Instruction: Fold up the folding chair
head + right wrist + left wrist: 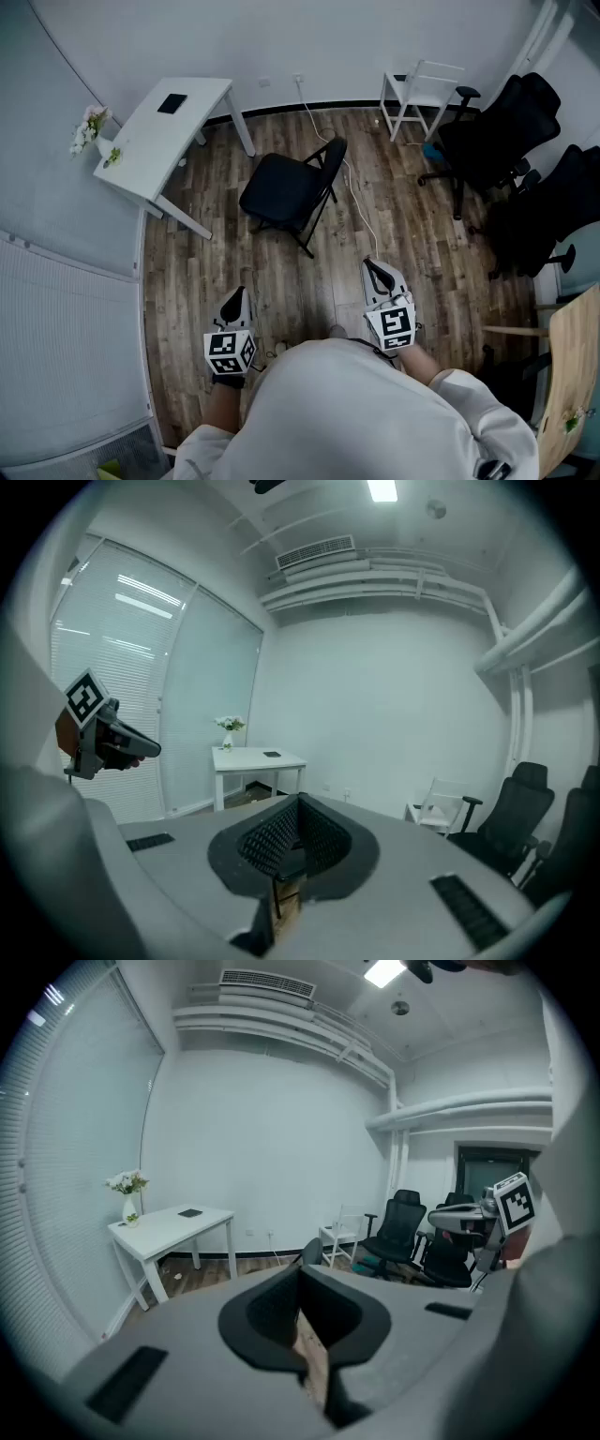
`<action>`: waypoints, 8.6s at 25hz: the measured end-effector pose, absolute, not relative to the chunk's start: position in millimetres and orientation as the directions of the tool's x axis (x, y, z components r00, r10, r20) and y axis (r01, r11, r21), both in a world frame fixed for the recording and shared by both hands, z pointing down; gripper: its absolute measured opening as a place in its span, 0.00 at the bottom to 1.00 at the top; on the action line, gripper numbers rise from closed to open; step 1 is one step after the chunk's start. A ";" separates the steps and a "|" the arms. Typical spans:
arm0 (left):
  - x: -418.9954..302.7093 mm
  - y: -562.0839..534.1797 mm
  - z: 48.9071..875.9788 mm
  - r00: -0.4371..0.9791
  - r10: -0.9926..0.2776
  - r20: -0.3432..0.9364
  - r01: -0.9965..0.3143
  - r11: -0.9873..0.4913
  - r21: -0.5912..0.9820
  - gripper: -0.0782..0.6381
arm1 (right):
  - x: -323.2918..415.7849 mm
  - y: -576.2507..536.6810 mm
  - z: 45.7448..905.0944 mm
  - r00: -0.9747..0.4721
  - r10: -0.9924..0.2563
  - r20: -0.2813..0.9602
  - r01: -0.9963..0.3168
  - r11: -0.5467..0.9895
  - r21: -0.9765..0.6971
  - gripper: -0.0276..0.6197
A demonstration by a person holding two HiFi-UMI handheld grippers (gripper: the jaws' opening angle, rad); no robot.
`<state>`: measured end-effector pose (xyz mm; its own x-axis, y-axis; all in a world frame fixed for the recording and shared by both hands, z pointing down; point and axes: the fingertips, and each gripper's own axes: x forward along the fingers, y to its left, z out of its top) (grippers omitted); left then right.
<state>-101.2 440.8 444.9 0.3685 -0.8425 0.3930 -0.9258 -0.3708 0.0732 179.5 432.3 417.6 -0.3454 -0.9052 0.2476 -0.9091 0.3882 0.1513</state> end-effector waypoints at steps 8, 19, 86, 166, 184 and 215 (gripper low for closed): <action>-99.1 453.3 447.4 0.348 -0.851 0.393 -0.934 -0.350 0.071 0.12 | 184.6 438.6 416.2 -0.359 -0.902 0.238 -0.902 0.401 0.160 0.07; -85.2 469.4 446.0 0.355 -0.858 0.370 -0.933 -0.351 0.081 0.14 | 204.6 449.2 414.5 -0.363 -0.912 0.192 -0.905 0.394 0.159 0.07; -208.3 146.7 584.0 0.574 -0.623 0.531 -0.799 -0.569 0.196 0.63 | 115.9 207.0 518.9 -0.194 -0.885 0.424 -0.952 0.274 0.137 0.62; -99.3 -153.4 1034.6 0.721 0.370 0.586 -0.530 -0.251 0.810 0.58 | 293.1 -150.3 728.5 -0.373 -0.419 0.828 -0.793 -0.318 -0.519 0.15; 43.0 -60.6 877.5 0.662 0.305 0.685 -0.570 -0.389 0.724 0.55 | 348.1 -108.9 657.0 -0.328 -0.388 0.861 -0.814 -0.346 -0.466 0.16; 231.8 89.9 790.6 0.494 0.594 0.635 -0.135 -0.669 0.731 0.67 | 386.2 -78.8 618.3 -0.259 -0.342 0.903 -0.828 -0.402 -0.390 0.19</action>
<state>231.8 89.9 790.6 0.4936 0.5945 0.6348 -0.1353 -0.6685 0.7313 386.2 -78.8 618.3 -0.2594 -0.3423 0.9031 -0.8282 -0.4021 -0.3903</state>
